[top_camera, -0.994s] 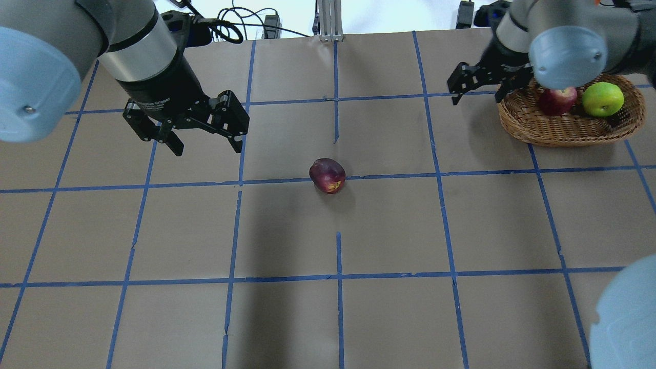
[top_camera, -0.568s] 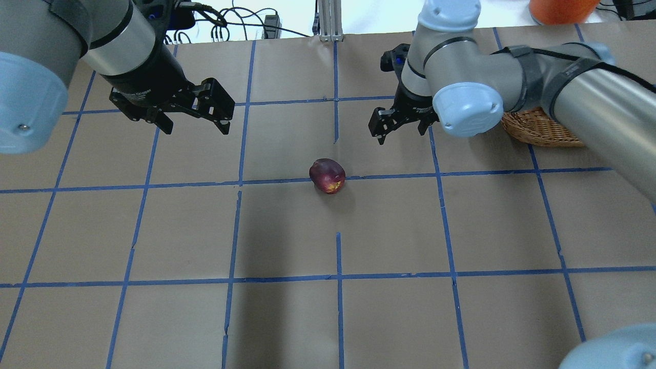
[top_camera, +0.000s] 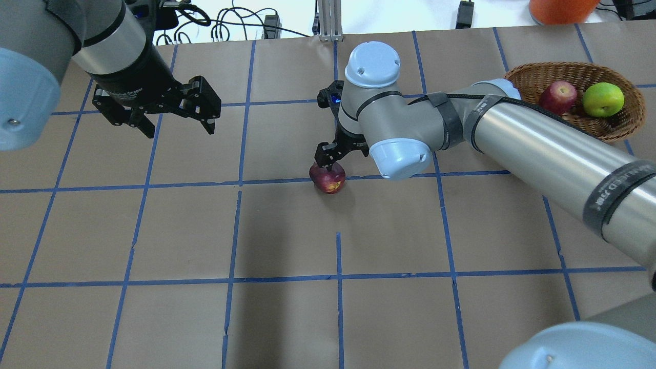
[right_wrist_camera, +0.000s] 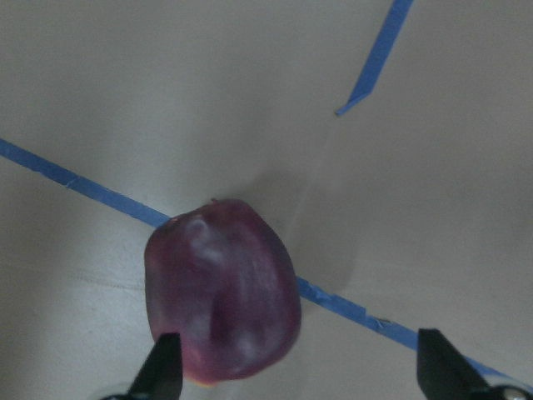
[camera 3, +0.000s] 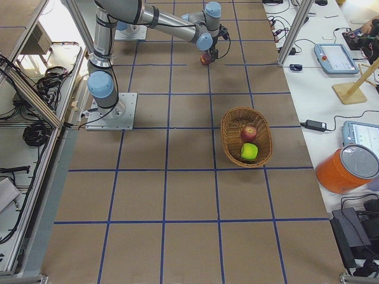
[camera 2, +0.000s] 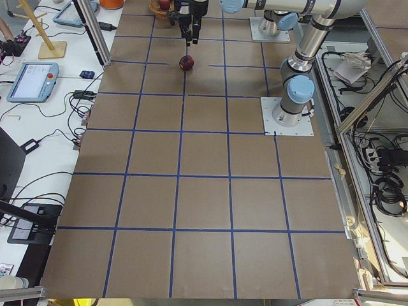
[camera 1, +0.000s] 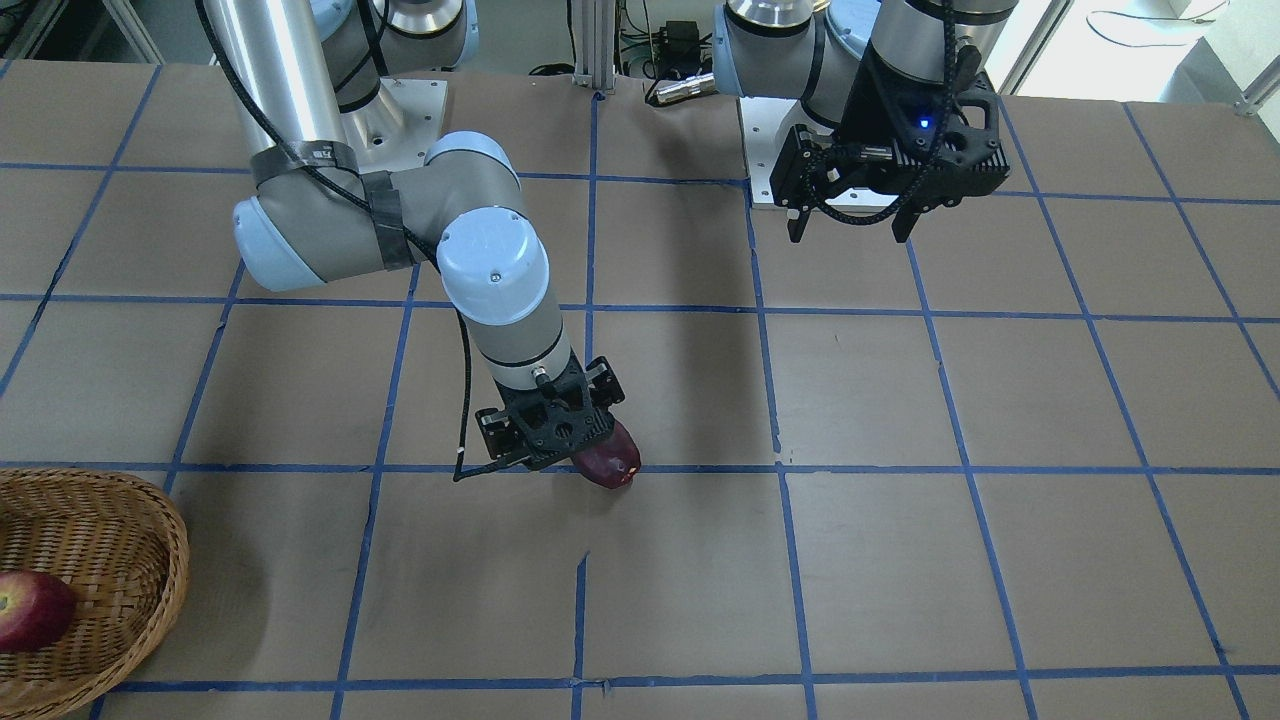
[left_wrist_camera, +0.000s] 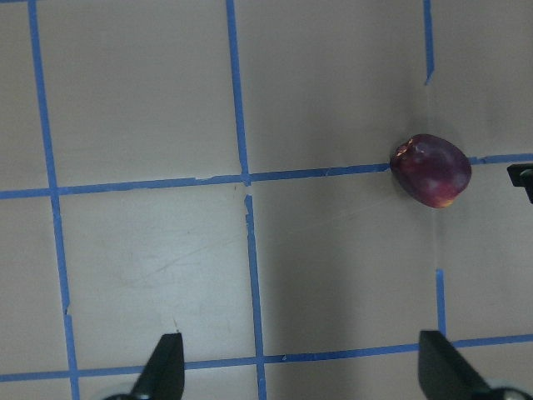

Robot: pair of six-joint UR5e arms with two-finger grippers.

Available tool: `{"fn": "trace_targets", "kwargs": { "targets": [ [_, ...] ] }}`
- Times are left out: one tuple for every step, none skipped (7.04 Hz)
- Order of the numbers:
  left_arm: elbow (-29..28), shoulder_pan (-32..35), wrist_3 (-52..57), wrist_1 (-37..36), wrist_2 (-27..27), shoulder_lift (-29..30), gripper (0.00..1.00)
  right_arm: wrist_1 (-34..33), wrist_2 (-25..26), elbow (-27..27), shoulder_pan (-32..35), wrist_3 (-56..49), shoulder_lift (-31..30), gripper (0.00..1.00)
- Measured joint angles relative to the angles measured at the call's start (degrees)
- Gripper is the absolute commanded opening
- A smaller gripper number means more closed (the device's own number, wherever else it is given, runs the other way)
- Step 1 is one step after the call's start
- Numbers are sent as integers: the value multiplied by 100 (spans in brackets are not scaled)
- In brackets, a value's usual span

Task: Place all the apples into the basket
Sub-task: 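Reach right gripper to the dark red apple at center and grasp it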

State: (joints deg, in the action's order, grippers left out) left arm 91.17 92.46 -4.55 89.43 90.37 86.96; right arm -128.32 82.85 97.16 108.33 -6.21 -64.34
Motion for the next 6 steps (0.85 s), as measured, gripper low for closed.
{"fn": "trace_targets", "kwargs": {
  "targets": [
    [23,0,-38,6,1,-1,100,-207,-43,-5,143,18,165,100],
    [32,-2,-52,4,0,-2,100,-375,-65,-20,280,60,315,100],
    [32,-5,-57,-1,-3,-3,100,-481,-70,-15,358,99,419,100],
    [29,-7,-58,-5,-7,-4,100,-526,-71,2,386,126,501,98],
    [22,-11,-59,-10,-11,-2,100,-569,-32,12,395,202,560,52],
    [18,-17,-58,-12,-18,-1,100,-657,137,-1,397,298,575,1]
  ]
}}
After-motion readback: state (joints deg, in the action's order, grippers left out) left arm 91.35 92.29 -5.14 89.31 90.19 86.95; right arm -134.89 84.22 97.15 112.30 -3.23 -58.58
